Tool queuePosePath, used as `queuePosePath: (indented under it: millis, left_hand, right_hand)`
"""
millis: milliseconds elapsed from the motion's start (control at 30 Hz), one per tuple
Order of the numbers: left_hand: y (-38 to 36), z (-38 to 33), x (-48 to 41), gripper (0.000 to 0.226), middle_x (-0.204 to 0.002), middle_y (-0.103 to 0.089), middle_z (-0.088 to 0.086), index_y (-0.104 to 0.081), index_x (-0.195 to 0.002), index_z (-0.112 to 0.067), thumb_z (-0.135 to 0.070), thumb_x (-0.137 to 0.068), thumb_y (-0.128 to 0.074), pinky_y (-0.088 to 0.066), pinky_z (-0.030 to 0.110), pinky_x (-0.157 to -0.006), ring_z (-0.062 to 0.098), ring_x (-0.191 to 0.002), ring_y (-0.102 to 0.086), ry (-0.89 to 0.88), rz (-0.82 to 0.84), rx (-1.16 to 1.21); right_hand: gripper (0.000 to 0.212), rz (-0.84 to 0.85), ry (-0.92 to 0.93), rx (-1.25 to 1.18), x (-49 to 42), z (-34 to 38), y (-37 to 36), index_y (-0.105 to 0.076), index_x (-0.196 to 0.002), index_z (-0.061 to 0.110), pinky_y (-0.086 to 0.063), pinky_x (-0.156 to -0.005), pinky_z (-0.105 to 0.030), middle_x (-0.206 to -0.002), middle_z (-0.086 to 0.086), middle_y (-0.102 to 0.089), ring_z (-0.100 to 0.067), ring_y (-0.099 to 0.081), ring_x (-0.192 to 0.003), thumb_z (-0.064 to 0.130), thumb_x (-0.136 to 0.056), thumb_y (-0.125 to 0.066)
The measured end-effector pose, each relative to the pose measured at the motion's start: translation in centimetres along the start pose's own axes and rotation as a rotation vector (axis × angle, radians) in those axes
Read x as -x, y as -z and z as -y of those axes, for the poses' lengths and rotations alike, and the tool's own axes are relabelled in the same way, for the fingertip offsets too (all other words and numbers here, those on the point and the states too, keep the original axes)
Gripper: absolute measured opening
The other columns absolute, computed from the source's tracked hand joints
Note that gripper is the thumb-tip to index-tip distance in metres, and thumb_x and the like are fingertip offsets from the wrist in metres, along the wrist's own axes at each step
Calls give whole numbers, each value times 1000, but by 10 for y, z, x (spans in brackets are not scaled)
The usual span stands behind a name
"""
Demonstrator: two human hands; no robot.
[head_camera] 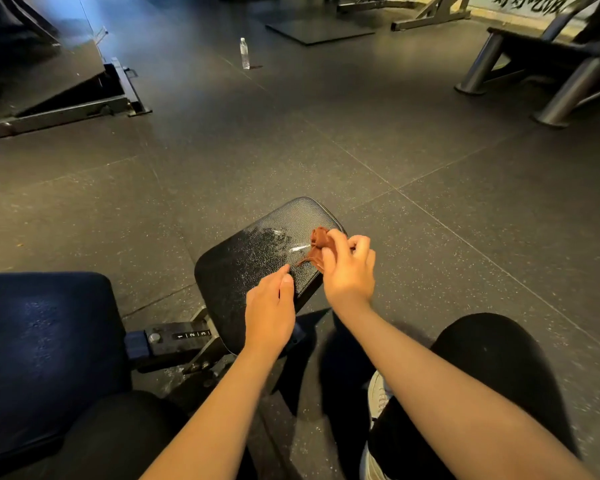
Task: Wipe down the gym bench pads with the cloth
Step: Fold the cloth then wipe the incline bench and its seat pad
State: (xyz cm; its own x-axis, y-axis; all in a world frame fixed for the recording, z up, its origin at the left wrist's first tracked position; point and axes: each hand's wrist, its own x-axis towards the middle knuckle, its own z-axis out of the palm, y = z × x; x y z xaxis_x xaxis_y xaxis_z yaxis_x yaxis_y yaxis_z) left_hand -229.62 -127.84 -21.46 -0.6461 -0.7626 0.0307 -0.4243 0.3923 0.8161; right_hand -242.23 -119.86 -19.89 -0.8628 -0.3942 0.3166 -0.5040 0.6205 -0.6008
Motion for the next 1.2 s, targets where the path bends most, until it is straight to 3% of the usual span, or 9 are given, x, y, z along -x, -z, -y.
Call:
queuePosePath:
  millis: [100, 233, 367, 433, 600, 733, 867, 1000, 1200]
  left_hand:
    - [-3, -9, -6, 44, -143, -56, -4, -55, -142, -28, -35, -106, -30, -32, 42, -116, 16, -133, -47, -19, -9, -15]
    - [-7, -11, -12, 46, -120, -64, -13, -58, -129, -40, -39, -103, -21, -41, 43, -104, 9, -113, -56, -132, 36, -70]
    - [-8, -7, -5, 49, -144, -52, -14, -51, -143, -38, -46, -104, -23, -34, 31, -105, 16, -134, -42, -52, 22, -125]
    - [-10, -11, 1, 46, -149, -48, -15, -49, -146, -36, -43, -106, -27, -34, 34, -105, 16, -136, -37, -27, 20, -130]
    - [-10, -11, -1, 51, -145, -53, -16, -49, -145, -38, -48, -104, -21, -40, 41, -107, 15, -135, -43, 48, -20, -54]
    - [-8, -8, -8, 53, -128, -61, -19, -50, -136, -48, -55, -98, -14, -47, 50, -97, 16, -123, -53, 69, -11, -18]
    - [-8, -12, -1, 49, -140, -55, -21, -48, -143, -46, -51, -103, -20, -43, 42, -101, 12, -131, -46, 62, -19, -37]
    - [-5, -13, -1, 47, -142, -55, -15, -47, -146, -42, -49, -106, -24, -39, 43, -100, 14, -133, -45, 112, -24, -4]
    - [-9, 3, -9, 56, -139, -56, -16, -60, -132, -32, -53, -98, -21, -40, 38, -106, 9, -130, -48, 85, -66, 92]
  right_hand:
    - [27, -11, 46, -56, 24, -1, -13, -57, -123, 33, -48, -70, -38, -113, 1, -40, -22, -39, -95, 35, -96, -58]
    - [32, 116, 78, -124, 38, -3, -13, -57, -126, 37, -47, -77, -39, -112, 4, -40, -23, -41, -100, 33, -95, -60]
    - [27, 55, 110, -118, 17, -9, -1, -58, -122, 34, -45, -72, -34, -110, 7, -42, -18, -43, -98, 24, -96, -57]
    - [26, 8, 50, -94, 3, -12, 4, -57, -124, 32, -47, -71, -37, -112, 4, -41, -19, -43, -98, 26, -99, -55]
    - [25, 37, 68, -151, 24, -6, -8, -58, -120, 34, -43, -74, -35, -107, 5, -42, -20, -42, -94, 29, -95, -60]
    - [29, 156, 141, -163, 45, -4, -13, -58, -123, 35, -48, -76, -42, -108, 3, -49, -25, -47, -95, 28, -94, -60]
    - [20, 68, 123, -232, 27, -2, -5, -59, -113, 32, -48, -78, -43, -106, 5, -50, -21, -49, -95, 22, -96, -55]
    - [25, 32, -1, -139, 4, -1, 0, -59, -122, 34, -48, -80, -40, -110, 6, -43, -16, -43, -102, 27, -98, -57]
    - [31, 138, 186, -158, 47, 1, -19, -63, -122, 30, -50, -73, -44, -104, 1, -49, -24, -46, -92, 27, -92, -64]
